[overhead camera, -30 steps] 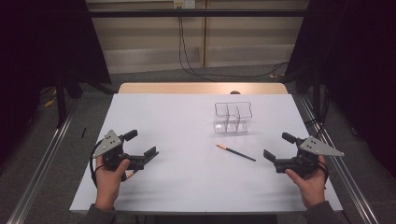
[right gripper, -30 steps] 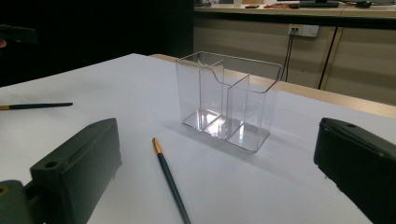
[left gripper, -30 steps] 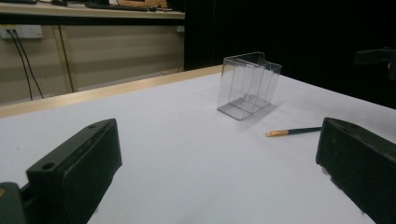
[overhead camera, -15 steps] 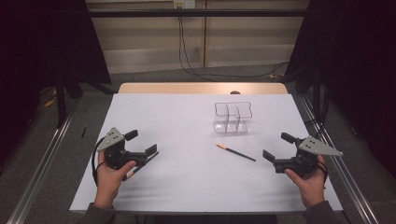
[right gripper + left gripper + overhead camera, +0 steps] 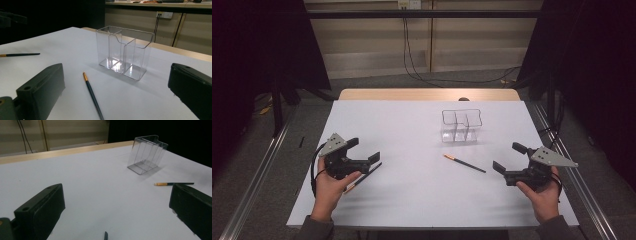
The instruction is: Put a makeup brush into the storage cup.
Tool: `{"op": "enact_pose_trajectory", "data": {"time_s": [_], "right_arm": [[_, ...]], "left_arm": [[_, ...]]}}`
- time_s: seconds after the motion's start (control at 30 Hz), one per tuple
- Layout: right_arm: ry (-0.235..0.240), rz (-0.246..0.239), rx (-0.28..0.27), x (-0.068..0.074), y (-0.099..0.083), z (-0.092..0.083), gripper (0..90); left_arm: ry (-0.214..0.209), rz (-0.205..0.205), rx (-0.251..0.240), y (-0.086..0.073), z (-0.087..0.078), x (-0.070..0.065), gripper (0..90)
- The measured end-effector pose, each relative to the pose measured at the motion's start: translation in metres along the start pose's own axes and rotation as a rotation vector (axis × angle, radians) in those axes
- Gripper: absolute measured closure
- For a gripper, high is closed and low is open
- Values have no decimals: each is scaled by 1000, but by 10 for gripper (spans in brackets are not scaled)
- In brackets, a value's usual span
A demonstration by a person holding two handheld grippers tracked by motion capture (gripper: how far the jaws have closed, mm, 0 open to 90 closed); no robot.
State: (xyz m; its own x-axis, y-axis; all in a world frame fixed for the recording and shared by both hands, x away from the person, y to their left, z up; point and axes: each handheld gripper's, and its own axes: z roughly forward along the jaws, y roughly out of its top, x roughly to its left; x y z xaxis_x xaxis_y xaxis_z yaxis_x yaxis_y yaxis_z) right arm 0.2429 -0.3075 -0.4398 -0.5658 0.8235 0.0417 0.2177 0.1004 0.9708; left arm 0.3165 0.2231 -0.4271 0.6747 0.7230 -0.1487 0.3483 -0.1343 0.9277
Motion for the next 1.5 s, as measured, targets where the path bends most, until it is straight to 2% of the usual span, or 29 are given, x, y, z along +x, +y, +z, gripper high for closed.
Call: {"op": "enact_pose_trajectory", "data": {"time_s": [0.2, 0.53, 0.57, 0.87, 1.03, 1.13, 1.23, 1.33, 1.5], "right_arm": [[3, 1, -1, 0, 0, 0, 0], [3, 5, -2, 0, 0, 0, 0], [1, 4, -3, 0, 0, 0, 0], [2, 1, -2, -1, 0, 0, 0], [5, 1, -4, -1, 0, 0, 0], [6, -1, 0, -1, 0, 0, 0], [4, 1, 1, 0, 0, 1, 0], [3, 0, 1, 0, 0, 1, 0], [2, -2, 0, 0, 0, 0, 0]], "left_arm": [[4, 7, 18, 0, 2, 0, 0], [23, -17, 44, 0, 2, 3, 0], [27, -4, 61, 0, 2, 4, 0], [40, -8, 140, 0, 4, 3, 0], [36, -21, 141, -2, 5, 4, 0], [36, -12, 159, -4, 7, 4, 0], [47, 2, 187, -4, 8, 5, 0], [47, 0, 202, -3, 8, 5, 0], [58, 4, 260, -3, 8, 6, 0]]}}
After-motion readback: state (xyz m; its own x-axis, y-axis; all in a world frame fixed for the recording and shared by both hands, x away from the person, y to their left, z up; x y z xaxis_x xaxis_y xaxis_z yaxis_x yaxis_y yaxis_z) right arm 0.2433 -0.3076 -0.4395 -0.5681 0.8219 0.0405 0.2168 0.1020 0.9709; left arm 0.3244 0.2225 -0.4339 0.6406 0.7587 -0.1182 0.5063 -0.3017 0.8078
